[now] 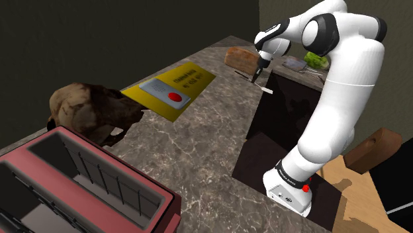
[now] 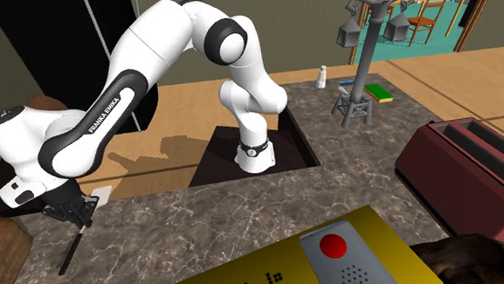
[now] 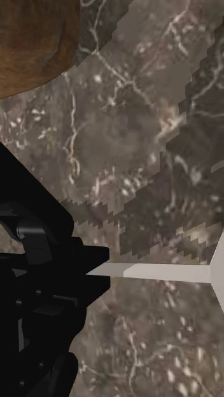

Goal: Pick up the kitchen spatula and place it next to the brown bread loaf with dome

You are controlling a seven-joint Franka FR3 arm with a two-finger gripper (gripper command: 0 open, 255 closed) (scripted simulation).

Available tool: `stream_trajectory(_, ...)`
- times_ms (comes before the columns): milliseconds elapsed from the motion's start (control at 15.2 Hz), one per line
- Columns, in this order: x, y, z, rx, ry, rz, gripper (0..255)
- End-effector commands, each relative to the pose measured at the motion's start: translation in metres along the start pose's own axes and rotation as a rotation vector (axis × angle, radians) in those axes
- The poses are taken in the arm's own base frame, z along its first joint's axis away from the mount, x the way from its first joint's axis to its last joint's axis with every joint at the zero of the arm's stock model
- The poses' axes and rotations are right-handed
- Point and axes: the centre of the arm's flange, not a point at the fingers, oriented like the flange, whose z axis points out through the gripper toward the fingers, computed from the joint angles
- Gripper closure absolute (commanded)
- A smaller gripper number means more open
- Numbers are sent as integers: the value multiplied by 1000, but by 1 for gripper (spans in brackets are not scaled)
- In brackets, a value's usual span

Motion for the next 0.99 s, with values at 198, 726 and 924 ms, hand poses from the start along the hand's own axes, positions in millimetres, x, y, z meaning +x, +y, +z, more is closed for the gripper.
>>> stream_trajectory(198,0,0,0,0,0,0,0)
stream_trajectory(726,0,0,-50,0,0,0,0)
stream_trajectory(924,0,0,-50,0,0,0,0)
